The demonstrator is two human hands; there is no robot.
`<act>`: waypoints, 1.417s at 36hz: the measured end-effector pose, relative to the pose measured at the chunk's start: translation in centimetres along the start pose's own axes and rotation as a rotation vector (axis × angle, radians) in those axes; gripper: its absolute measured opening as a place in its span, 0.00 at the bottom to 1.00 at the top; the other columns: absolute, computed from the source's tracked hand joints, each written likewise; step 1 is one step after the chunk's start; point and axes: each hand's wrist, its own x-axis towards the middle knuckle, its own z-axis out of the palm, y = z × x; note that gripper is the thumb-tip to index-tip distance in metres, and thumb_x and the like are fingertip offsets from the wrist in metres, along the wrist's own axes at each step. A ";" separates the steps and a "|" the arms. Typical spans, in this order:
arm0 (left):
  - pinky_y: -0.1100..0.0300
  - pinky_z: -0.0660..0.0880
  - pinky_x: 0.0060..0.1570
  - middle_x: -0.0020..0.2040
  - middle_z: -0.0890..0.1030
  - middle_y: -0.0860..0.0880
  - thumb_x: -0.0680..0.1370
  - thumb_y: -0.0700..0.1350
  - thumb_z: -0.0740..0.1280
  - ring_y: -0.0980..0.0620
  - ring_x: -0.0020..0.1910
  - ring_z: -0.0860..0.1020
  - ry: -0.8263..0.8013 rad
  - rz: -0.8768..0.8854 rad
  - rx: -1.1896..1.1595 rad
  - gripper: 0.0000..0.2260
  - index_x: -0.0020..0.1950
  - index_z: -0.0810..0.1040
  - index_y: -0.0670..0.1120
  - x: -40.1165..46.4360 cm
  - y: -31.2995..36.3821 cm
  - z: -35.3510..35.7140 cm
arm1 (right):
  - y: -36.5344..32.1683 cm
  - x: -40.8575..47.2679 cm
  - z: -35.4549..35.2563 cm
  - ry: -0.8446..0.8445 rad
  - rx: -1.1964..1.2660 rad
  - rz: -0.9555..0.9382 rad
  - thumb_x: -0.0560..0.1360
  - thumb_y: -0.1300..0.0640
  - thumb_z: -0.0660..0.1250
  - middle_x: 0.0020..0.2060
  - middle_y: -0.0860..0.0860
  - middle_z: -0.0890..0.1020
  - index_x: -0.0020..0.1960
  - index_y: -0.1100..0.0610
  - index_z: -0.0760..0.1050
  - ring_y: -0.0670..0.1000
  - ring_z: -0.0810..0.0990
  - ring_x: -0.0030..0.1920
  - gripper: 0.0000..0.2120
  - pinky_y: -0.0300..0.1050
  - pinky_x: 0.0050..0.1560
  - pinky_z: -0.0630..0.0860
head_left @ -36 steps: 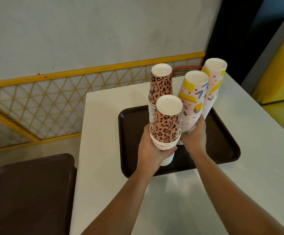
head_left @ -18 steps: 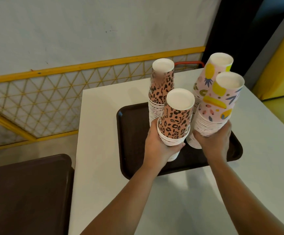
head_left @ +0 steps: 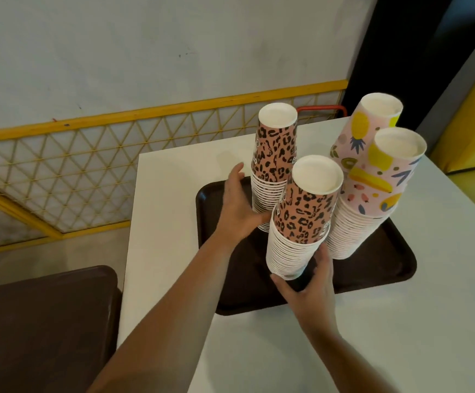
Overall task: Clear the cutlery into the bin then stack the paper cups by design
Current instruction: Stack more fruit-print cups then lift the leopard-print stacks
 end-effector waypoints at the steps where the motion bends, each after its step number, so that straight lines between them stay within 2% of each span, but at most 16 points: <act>1: 0.44 0.65 0.70 0.73 0.64 0.47 0.60 0.53 0.81 0.50 0.72 0.64 -0.044 0.003 -0.032 0.52 0.75 0.53 0.50 0.6 0.2 0.2 | 0.0 0.3 0.2 0.005 -0.004 -0.003 0.61 0.55 0.79 0.70 0.47 0.65 0.74 0.52 0.55 0.44 0.63 0.70 0.49 0.42 0.65 0.65; 5: 0.58 0.68 0.65 0.71 0.68 0.50 0.64 0.47 0.79 0.58 0.67 0.68 -0.113 0.015 -0.112 0.48 0.75 0.54 0.49 2.0 0.9 1.1 | 0.4 1.0 0.7 0.022 -0.023 0.001 0.61 0.54 0.79 0.70 0.48 0.66 0.74 0.53 0.54 0.44 0.63 0.69 0.49 0.41 0.64 0.67; 10: 0.72 0.67 0.52 0.67 0.73 0.52 0.66 0.46 0.78 0.60 0.59 0.70 0.013 -0.013 -0.075 0.40 0.72 0.61 0.49 2.0 1.0 1.1 | 0.6 1.5 0.9 0.050 -0.045 0.006 0.62 0.54 0.79 0.68 0.49 0.68 0.73 0.53 0.57 0.44 0.66 0.67 0.46 0.38 0.60 0.69; 15: 0.64 0.71 0.57 0.62 0.74 0.58 0.62 0.44 0.81 0.58 0.61 0.73 0.126 -0.026 -0.096 0.40 0.69 0.64 0.50 0.4 -0.7 -0.4 | 0.7 1.9 1.0 0.028 -0.038 0.012 0.62 0.55 0.79 0.67 0.49 0.69 0.72 0.53 0.57 0.47 0.68 0.67 0.45 0.43 0.60 0.72; 17: 0.54 0.75 0.60 0.61 0.76 0.58 0.60 0.45 0.81 0.57 0.61 0.75 0.157 -0.024 -0.118 0.40 0.67 0.66 0.52 -0.7 -1.3 -1.2 | 0.6 2.2 1.0 0.019 -0.025 0.012 0.62 0.55 0.79 0.67 0.48 0.69 0.72 0.53 0.58 0.48 0.68 0.67 0.45 0.45 0.61 0.73; 20: 0.50 0.74 0.61 0.59 0.76 0.60 0.58 0.47 0.79 0.58 0.60 0.75 0.190 -0.023 -0.167 0.37 0.62 0.66 0.59 -2.5 -1.7 -1.9 | 0.2 2.7 1.2 -0.006 0.008 -0.002 0.62 0.57 0.79 0.68 0.48 0.68 0.72 0.52 0.56 0.45 0.66 0.68 0.46 0.42 0.62 0.72; 22: 0.50 0.73 0.64 0.62 0.74 0.58 0.57 0.48 0.80 0.58 0.63 0.74 0.206 -0.012 -0.188 0.41 0.64 0.63 0.59 -3.3 -2.1 -2.3 | 0.0 3.0 1.4 -0.020 0.009 -0.001 0.60 0.57 0.80 0.69 0.49 0.65 0.72 0.52 0.55 0.42 0.63 0.67 0.49 0.37 0.62 0.67; 24: 0.47 0.70 0.66 0.65 0.73 0.55 0.56 0.50 0.81 0.55 0.66 0.72 0.203 0.000 -0.189 0.45 0.68 0.62 0.56 -3.7 -2.6 -2.3 | -0.2 3.4 1.7 -0.036 0.023 0.052 0.59 0.57 0.80 0.69 0.49 0.65 0.72 0.51 0.54 0.43 0.64 0.67 0.51 0.39 0.62 0.66; 25: 0.47 0.70 0.66 0.65 0.74 0.55 0.56 0.50 0.81 0.56 0.66 0.72 0.193 -0.012 -0.190 0.46 0.68 0.63 0.55 -3.9 -2.7 -2.3 | -0.2 3.7 1.9 -0.044 0.031 0.080 0.59 0.56 0.80 0.69 0.49 0.66 0.72 0.50 0.54 0.46 0.67 0.67 0.50 0.41 0.61 0.68; 27: 0.54 0.73 0.62 0.61 0.76 0.61 0.58 0.46 0.81 0.62 0.61 0.74 0.188 -0.052 -0.189 0.41 0.65 0.65 0.59 -4.0 -2.8 -2.2 | -0.3 4.4 2.1 -0.050 0.036 0.091 0.59 0.55 0.80 0.68 0.49 0.69 0.72 0.51 0.55 0.49 0.70 0.66 0.49 0.41 0.59 0.69; 31: 0.75 0.71 0.49 0.52 0.77 0.68 0.61 0.38 0.80 0.72 0.52 0.75 0.251 -0.069 -0.176 0.36 0.57 0.66 0.64 -3.4 -3.3 -2.0 | -0.7 6.3 2.9 -0.034 0.058 0.035 0.60 0.55 0.80 0.67 0.48 0.71 0.72 0.51 0.57 0.40 0.68 0.62 0.47 0.29 0.55 0.65; 33: 0.79 0.70 0.45 0.51 0.76 0.68 0.60 0.38 0.80 0.76 0.49 0.74 0.267 -0.081 -0.182 0.36 0.55 0.66 0.65 -2.9 -3.4 -2.2 | -1.0 7.3 3.4 -0.037 0.088 0.034 0.60 0.55 0.80 0.67 0.47 0.71 0.72 0.51 0.57 0.40 0.67 0.62 0.47 0.29 0.54 0.65; 37: 0.75 0.70 0.47 0.53 0.75 0.66 0.57 0.45 0.78 0.72 0.51 0.74 0.292 -0.091 -0.180 0.34 0.54 0.65 0.67 -1.8 -3.4 -2.5 | -1.5 9.6 4.3 -0.050 0.141 0.035 0.60 0.57 0.80 0.66 0.47 0.72 0.72 0.51 0.57 0.44 0.70 0.64 0.47 0.31 0.55 0.66; 39: 0.73 0.69 0.47 0.52 0.74 0.67 0.58 0.43 0.79 0.71 0.51 0.73 0.292 -0.084 -0.178 0.35 0.54 0.64 0.67 -0.9 -3.7 -2.7 | -1.7 11.0 5.1 -0.049 0.148 0.040 0.60 0.57 0.80 0.65 0.48 0.72 0.71 0.52 0.58 0.47 0.71 0.65 0.47 0.36 0.56 0.67; 42: 0.74 0.69 0.46 0.51 0.73 0.68 0.61 0.38 0.80 0.72 0.49 0.73 0.299 -0.069 -0.158 0.36 0.56 0.64 0.64 0.4 -4.0 -3.1 | -1.9 12.7 6.1 -0.032 0.144 0.026 0.60 0.57 0.80 0.65 0.49 0.73 0.71 0.54 0.59 0.49 0.72 0.64 0.46 0.35 0.54 0.69; 51: 0.70 0.70 0.48 0.53 0.73 0.68 0.62 0.37 0.80 0.69 0.51 0.73 0.355 -0.035 -0.179 0.37 0.54 0.62 0.67 3.3 -4.0 -4.1 | -2.5 16.3 7.9 -0.035 0.089 -0.009 0.61 0.56 0.79 0.65 0.53 0.72 0.69 0.57 0.59 0.52 0.72 0.64 0.43 0.38 0.56 0.68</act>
